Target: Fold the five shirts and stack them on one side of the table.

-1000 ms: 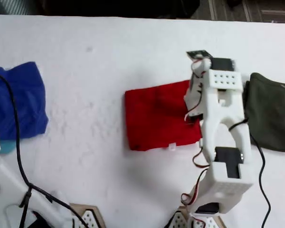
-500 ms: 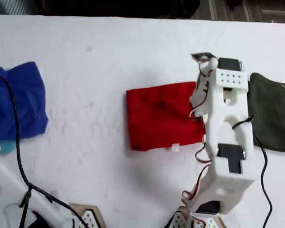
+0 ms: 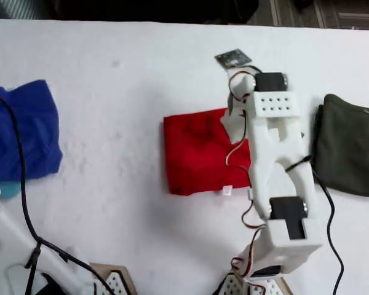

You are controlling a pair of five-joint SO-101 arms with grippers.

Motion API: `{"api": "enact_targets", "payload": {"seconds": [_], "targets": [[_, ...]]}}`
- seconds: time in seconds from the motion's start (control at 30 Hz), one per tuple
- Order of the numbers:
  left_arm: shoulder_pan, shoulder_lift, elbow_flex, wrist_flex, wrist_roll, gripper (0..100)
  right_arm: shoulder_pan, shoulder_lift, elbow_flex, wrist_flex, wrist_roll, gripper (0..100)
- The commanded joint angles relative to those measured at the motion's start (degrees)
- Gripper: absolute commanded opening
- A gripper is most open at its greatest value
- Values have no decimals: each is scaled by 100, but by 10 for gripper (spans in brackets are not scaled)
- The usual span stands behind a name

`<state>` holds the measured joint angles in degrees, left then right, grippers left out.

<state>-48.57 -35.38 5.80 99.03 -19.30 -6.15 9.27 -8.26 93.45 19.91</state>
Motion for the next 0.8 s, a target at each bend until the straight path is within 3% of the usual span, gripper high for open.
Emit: {"api": "enact_targets", "payload": {"seconds": [0.0,0.13,0.4,0.53,0.77], "targets": [[-4,-119,-185,-97,-35,24,-31,251,-141,66,-598,360],[-4,-119,-193,-97,-35,24,-110,787,-149,31,-879,471],[-4,-119,-211,-97,-35,24,-251,1842,-141,-312,-958,453],[-4,-119,-202,-97,-35,24,-251,2422,-158,-567,-1099,344],[-4,-119,-211,-97,-35,24,-180,2677,-211,-549,-1108,36]]}}
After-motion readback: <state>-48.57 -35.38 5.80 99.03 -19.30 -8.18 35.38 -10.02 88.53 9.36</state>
